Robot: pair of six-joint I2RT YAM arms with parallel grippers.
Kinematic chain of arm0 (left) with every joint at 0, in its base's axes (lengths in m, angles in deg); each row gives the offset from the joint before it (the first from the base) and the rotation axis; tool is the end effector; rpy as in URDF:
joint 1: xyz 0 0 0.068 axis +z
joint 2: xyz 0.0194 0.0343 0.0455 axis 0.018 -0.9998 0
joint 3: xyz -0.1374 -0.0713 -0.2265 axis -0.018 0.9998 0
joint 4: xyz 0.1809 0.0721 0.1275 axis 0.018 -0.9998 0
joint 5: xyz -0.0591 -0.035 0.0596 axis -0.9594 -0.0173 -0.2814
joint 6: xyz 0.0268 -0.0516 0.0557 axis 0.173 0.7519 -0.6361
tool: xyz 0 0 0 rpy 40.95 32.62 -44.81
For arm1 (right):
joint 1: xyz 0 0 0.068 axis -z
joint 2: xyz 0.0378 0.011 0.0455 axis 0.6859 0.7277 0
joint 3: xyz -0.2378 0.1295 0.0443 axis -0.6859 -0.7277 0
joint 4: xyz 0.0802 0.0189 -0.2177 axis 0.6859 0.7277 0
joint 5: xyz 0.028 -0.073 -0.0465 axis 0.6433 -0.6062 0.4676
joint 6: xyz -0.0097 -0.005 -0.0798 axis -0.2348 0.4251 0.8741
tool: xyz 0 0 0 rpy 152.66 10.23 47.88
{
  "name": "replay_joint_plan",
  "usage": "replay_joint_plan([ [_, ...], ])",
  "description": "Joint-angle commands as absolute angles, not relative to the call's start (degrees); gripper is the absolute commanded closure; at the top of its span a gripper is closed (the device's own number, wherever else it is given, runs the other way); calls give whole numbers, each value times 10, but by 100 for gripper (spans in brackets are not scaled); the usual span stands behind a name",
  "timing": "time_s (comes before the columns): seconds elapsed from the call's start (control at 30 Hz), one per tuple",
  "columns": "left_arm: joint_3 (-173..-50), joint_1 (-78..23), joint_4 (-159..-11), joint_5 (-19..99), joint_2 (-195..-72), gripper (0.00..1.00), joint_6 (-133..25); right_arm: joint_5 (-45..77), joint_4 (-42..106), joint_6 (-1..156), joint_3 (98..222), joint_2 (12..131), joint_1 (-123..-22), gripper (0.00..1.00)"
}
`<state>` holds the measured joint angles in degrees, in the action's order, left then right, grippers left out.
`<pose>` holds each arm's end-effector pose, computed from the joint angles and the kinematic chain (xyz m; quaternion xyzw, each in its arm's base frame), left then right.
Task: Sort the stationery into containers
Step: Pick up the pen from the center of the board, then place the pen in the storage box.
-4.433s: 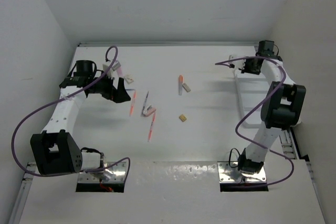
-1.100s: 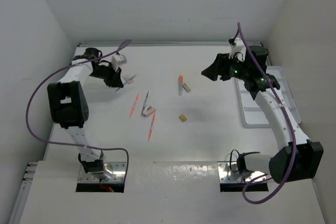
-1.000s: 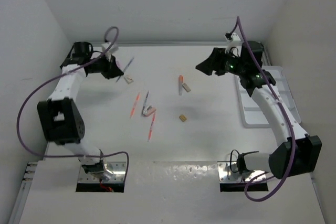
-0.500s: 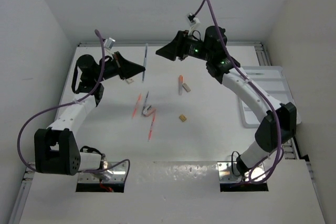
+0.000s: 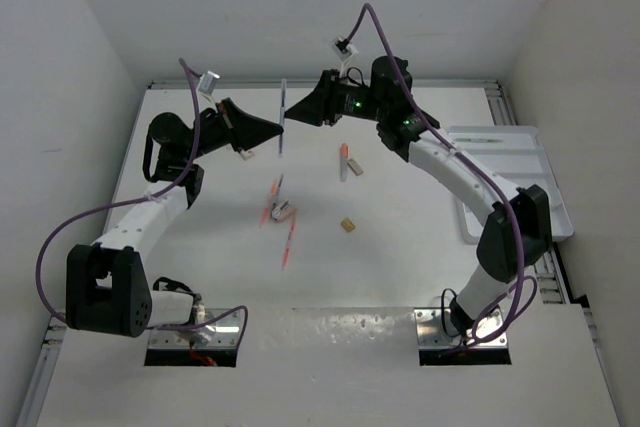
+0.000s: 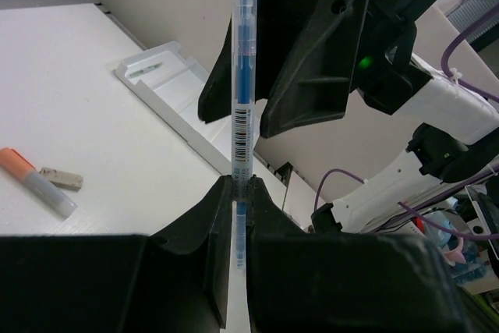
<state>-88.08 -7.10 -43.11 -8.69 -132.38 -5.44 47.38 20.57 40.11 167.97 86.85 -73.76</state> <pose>0.2636 -0.0868 0.3689 0.1141 0.6317 -0.6237 0.4460 0.3228 0.2404 0.3851 -0.1501 0.6987 0.5879 0.3789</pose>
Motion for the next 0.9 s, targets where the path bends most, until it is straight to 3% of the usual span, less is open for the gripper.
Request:
replay_joint_plan([
  [0.0, -882, -75, -397, -85, -1306, 100, -50, 491, 179, 398, 1698, 871, -755, 64],
  [0.27, -883, -77, -411, -89, -1302, 100, -61, 505, 183, 407, 1699, 877, -768, 62],
  [0.5, -882, -81, -421, -92, -1298, 100, -71, 500, 190, 415, 1701, 880, -771, 74],
  [0.87, -869, -89, -442, -101, -1288, 100, -96, 491, 182, 397, 1717, 888, -761, 71],
])
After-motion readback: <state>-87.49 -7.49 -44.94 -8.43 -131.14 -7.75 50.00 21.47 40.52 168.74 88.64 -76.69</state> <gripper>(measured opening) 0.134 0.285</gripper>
